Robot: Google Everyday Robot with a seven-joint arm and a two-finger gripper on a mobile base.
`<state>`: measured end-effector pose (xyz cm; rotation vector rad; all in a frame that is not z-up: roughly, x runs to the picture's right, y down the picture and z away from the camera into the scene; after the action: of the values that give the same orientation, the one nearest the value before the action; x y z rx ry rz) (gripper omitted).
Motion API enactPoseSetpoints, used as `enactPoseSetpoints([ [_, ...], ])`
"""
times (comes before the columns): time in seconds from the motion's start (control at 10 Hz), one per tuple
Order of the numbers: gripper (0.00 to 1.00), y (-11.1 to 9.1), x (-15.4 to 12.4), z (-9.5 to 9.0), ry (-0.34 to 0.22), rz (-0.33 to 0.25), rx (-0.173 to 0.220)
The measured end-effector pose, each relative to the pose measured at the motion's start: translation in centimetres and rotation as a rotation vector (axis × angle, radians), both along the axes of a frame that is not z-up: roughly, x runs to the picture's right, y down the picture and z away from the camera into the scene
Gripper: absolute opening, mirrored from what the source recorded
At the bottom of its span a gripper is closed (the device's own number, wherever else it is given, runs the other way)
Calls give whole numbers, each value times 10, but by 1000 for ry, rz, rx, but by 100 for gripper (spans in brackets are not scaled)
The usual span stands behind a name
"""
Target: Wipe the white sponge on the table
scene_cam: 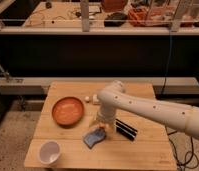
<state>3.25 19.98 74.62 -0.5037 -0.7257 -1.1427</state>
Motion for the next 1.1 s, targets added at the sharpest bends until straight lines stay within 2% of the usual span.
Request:
enactPoseSetpoints([
  [0.2,80,1,2,-22,-50,157,-26],
  [0.3,80,6,0,-29,-35,199,-54],
  [0.4,80,15,-6,-32,-4,203,-79],
  [0.5,80,21,-13,-33,28,192,-87],
  [0.7,80,32,-31,-34,99,182,-49],
  [0.8,80,36,-35,-32,116,187,-27],
  [1.0,80,39,-49,-24,116,210,8],
  [1.1,80,40,-55,-17,118,211,11],
])
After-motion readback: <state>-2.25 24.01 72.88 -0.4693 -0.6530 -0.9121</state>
